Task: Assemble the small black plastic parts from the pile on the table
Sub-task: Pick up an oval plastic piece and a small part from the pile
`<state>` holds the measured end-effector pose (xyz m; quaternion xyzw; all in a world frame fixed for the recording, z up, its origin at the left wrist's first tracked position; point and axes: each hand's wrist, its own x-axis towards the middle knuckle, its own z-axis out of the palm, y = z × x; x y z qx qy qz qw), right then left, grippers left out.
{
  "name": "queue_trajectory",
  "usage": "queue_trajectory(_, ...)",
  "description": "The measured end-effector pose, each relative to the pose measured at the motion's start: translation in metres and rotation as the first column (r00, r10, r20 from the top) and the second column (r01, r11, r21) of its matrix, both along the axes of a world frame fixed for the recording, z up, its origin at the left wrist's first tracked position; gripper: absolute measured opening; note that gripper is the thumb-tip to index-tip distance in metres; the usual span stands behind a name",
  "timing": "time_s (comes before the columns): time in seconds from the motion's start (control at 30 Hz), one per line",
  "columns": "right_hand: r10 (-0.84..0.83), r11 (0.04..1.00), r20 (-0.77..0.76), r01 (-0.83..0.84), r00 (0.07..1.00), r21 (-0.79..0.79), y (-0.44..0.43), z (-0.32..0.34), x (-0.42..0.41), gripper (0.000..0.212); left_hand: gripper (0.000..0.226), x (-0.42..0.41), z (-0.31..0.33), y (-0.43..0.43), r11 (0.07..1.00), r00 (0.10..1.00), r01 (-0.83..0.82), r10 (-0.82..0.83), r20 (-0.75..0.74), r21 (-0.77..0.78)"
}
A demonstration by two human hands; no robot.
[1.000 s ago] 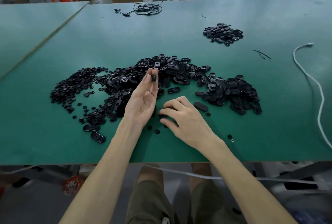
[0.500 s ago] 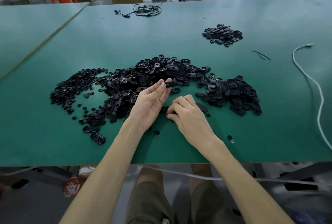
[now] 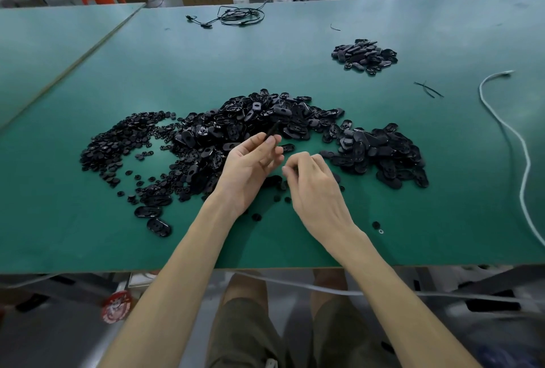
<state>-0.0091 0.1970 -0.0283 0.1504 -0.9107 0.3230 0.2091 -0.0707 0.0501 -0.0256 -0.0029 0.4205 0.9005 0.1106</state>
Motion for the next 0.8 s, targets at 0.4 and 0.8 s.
queue_trajectory(0.4,-0.033,0.925,0.145,0.085,0.989,-0.370,0.013,-0.006,-0.012,0.011,0.010,0.000,0.000,0.002,0.988,0.999,0.029,-0.035,-0.036,-0.152)
queue_trajectory(0.8,0.042,0.789,0.207,0.095,0.977,-0.608,0.024,-0.007,-0.017,0.015,0.016,0.001,-0.007,0.001,0.970,0.991,0.039,-0.069,-0.117,-0.241)
